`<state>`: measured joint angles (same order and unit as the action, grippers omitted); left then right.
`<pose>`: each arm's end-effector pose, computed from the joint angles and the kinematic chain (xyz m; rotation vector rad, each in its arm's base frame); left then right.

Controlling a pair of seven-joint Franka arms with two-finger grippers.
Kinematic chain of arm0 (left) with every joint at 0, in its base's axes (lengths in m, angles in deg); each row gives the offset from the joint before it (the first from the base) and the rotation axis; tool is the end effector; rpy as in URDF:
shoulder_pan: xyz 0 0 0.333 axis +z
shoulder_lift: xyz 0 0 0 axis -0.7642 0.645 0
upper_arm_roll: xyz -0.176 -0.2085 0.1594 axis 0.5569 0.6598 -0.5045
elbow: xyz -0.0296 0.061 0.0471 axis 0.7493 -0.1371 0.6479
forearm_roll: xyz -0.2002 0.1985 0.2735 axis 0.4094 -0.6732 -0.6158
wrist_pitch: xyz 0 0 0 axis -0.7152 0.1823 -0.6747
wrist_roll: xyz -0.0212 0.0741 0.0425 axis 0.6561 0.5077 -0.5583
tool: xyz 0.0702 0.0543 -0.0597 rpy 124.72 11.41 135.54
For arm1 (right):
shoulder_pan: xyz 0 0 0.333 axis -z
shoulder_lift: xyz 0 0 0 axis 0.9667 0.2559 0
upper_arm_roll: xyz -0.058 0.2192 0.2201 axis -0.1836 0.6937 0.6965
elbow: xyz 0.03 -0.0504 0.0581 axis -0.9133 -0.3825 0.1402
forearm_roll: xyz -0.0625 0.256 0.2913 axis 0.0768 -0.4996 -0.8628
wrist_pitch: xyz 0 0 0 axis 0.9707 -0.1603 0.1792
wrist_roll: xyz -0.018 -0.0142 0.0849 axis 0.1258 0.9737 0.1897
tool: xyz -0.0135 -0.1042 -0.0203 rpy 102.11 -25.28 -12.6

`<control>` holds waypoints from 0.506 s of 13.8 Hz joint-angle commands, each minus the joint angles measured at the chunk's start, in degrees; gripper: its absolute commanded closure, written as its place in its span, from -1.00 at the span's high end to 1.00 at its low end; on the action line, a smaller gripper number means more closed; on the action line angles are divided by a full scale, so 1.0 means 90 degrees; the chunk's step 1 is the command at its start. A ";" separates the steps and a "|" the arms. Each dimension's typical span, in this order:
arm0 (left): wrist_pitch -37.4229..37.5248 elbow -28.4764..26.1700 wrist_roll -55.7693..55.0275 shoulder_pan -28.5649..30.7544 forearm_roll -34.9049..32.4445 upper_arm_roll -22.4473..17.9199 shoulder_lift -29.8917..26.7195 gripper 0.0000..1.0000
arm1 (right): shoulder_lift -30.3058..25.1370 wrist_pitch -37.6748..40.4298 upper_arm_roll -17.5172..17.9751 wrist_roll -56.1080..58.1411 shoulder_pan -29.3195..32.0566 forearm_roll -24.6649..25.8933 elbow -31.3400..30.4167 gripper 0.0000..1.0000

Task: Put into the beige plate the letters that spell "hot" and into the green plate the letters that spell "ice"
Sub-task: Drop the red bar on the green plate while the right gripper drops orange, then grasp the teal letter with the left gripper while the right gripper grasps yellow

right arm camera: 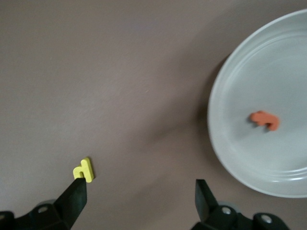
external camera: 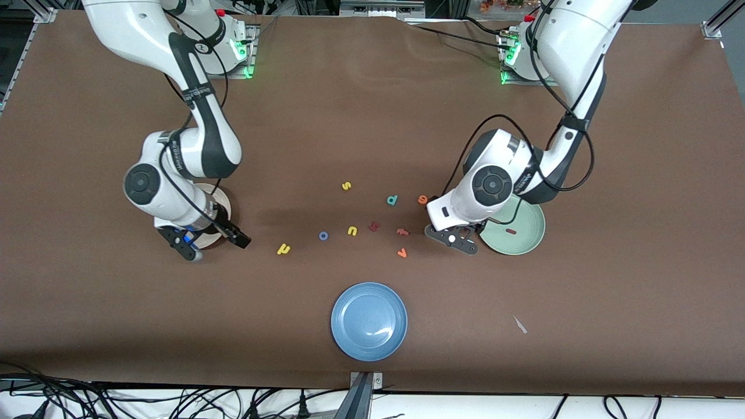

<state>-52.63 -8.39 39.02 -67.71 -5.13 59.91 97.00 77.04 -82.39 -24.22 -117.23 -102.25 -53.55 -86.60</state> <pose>0.6074 -0.3190 0.2443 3.0257 -0.4699 -0.1173 0.6319 0.1768 0.2540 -2.8889 0.9916 0.0690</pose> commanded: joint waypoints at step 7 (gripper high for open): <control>-0.1336 0.0212 -0.0939 -0.0172 0.0035 -0.0052 0.0709 0.69 | 0.1046 0.0109 -0.0026 -0.0034 -0.0595 0.0204 0.1216 1.00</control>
<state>-64.59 -8.09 31.16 -68.67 -5.13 59.91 102.96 84.32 -82.45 -24.06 -117.25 -107.40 -52.87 -78.60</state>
